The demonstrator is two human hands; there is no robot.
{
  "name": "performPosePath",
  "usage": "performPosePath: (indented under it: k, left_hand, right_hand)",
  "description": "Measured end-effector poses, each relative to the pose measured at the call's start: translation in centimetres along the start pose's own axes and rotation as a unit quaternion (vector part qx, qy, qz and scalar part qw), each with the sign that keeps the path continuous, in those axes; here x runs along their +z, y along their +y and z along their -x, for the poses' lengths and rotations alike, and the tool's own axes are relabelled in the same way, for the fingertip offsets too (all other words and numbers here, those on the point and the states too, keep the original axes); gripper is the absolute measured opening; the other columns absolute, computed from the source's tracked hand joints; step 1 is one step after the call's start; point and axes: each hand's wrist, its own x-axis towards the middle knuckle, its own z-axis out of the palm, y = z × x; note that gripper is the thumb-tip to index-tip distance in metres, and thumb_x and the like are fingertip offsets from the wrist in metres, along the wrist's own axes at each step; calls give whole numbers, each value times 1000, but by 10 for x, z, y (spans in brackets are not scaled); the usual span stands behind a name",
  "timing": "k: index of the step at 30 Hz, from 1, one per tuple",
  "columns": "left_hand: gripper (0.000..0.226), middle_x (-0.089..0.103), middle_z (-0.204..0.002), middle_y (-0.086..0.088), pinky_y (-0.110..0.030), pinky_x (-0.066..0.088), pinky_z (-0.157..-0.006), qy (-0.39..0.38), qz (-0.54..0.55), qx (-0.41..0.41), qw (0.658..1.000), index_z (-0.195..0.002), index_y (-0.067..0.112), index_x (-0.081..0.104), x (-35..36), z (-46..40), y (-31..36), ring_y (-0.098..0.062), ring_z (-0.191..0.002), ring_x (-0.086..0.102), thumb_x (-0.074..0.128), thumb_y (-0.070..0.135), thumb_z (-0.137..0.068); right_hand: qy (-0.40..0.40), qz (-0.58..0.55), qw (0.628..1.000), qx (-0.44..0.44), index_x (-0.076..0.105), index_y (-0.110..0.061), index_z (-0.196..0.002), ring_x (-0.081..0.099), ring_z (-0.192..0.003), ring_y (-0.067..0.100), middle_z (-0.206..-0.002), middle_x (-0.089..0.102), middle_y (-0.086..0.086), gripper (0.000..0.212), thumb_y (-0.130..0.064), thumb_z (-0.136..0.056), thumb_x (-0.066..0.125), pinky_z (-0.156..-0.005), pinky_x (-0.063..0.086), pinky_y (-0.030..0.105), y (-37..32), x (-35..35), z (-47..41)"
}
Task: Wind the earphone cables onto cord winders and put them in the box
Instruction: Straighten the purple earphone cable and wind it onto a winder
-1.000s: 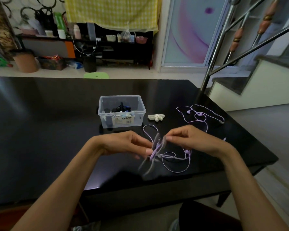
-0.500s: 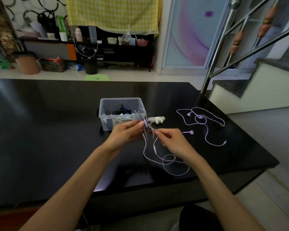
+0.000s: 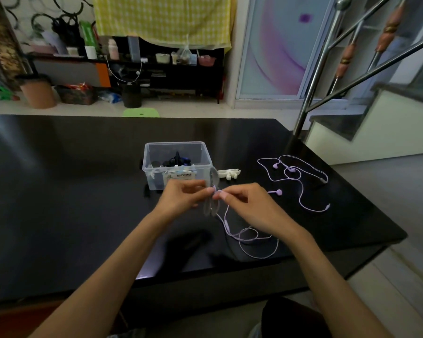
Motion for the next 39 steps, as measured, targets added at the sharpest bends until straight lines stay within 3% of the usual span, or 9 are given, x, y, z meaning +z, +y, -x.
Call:
performPosePath:
  k: [3, 8, 13, 17, 23, 29, 33, 36, 39]
  left_hand:
    - [35, 72, -100, 5, -13, 48, -60, -115, -62, -30, 991, -119, 20, 63, -1, 5, 13, 0, -87, 65, 66, 27, -85]
    - [29, 73, -97, 15, -20, 38, -65, -253, -125, -62, 957, -115, 31, 66, -11, 11, 22, 5, -84, 63, 63, 35, -86]
    - [30, 71, -108, 7, -17, 37, -62, -360, -151, -81, 917, -117, 29, 65, -18, 16, 25, -2, -88, 59, 60, 30, -88]
    - [28, 69, -113, 3, -21, 47, -79, -394, -108, -52, 911, -115, 27, 65, -25, 17, 25, -7, -99, 61, 57, 25, -89]
    - [32, 68, -117, -6, -24, 50, -94, -313, 59, -12, 948, -120, 11, 63, -18, 16, 29, -17, -112, 63, 54, 18, -90]
    - [29, 72, -107, -6, -19, 54, -84, -150, 128, -43, 979, -118, 8, 65, -5, 7, 14, -14, -101, 68, 58, 16, -91]
    - [18, 74, -94, 1, -16, 55, -77, -135, 136, -97, 977, -106, 14, 68, -3, 6, 7, -6, -85, 70, 57, 15, -91]
    - [17, 74, -95, 1, -16, 55, -78, -143, 129, -108, 975, -103, 16, 68, -5, 7, 7, -7, -86, 70, 55, 19, -93]
    - [21, 74, -96, -1, -18, 53, -82, -134, 158, -112, 972, -102, 17, 70, -2, 7, 10, -9, -89, 70, 52, 27, -94]
  right_hand:
    - [51, 67, 996, -21, 75, -26, -94, 68, -83, 16, -86, 74, -1, 18, -29, -92, 57, -80, 54, 42, 5, -16, 1]
    - [87, 60, 993, -43, 75, -31, -89, 65, -82, -5, -82, 72, -16, 14, -35, -76, 72, -82, 55, 24, 14, -31, 6]
    - [-73, 44, 996, 6, 72, -29, -100, 64, -88, -7, -91, 72, -15, 16, -30, -87, 62, -82, 49, 13, 13, -34, 8]
    - [-178, 3, 983, 44, 70, -17, -100, 48, -55, -3, -64, 54, -10, 25, -28, -96, 48, -55, 36, 7, 10, -39, 12]
    - [-100, -98, 986, 89, 70, -13, -92, 37, -43, 0, -48, 44, -10, 28, -28, -96, 48, -43, 29, 10, 9, -26, 9]
    - [-12, 62, 996, 58, 66, -15, -75, 50, -61, 10, -62, 56, -2, 33, -34, -96, 49, -62, 39, 32, 36, 12, -12]
    - [-46, 155, 985, 59, 62, -27, -70, 50, -63, 13, -61, 53, -4, 31, -36, -96, 47, -61, 37, 33, 40, 18, -13]
    - [-70, 111, 990, 47, 59, -33, -63, 43, -56, 7, -57, 49, -4, 33, -36, -95, 50, -59, 34, 29, 39, 19, -11]
    - [-82, 18, 996, 42, 70, -18, -78, 36, -58, 9, -61, 45, 2, 31, -34, -96, 50, -59, 30, 30, 36, 21, -11]
